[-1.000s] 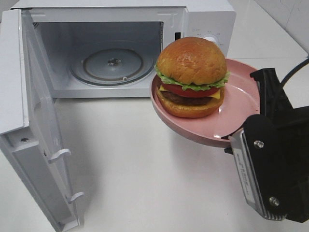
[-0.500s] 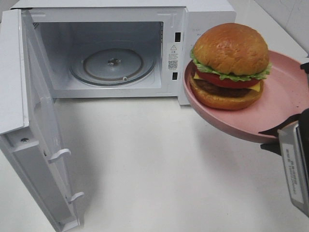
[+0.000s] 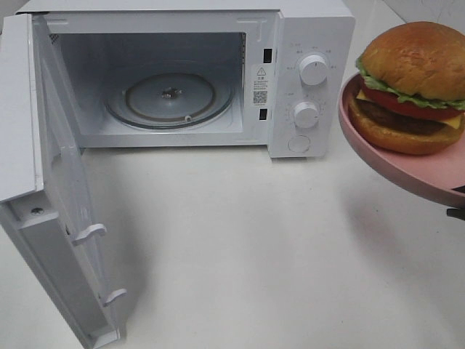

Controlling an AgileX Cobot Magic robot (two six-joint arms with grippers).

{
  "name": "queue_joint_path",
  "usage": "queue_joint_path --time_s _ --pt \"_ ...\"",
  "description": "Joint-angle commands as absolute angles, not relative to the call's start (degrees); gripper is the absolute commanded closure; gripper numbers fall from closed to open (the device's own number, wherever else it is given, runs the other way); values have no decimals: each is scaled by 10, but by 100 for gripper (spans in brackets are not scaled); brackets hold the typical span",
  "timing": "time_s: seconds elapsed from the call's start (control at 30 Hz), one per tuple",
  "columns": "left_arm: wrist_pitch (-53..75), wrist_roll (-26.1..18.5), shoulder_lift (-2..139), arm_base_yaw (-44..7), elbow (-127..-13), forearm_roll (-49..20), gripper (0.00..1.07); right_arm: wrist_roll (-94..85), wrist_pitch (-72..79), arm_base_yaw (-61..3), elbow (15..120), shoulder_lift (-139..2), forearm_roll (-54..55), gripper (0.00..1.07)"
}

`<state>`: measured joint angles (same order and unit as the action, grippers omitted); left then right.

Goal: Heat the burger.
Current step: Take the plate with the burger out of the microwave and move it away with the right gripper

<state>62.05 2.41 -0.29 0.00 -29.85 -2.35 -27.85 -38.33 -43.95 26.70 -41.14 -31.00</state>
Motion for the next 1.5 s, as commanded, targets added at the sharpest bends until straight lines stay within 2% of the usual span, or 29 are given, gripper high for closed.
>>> queue_joint_path --time_s 0.03,0.3,0.73,1.23,1.5 --pt "612 23 -6 1 -298 -26 7 -227 -390 -442 269 -396 -360 107" --pt "612 23 -6 1 -298 -26 7 -84 -478 -442 269 -396 -413 107" --pt "612 23 -6 1 -298 -26 7 51 -587 -442 269 -396 -437 107" --pt "612 23 -6 1 -298 -26 7 168 -643 -442 269 -396 -482 107" --pt "612 23 -6 1 -298 -26 7 257 -644 -441 269 -465 -486 107"
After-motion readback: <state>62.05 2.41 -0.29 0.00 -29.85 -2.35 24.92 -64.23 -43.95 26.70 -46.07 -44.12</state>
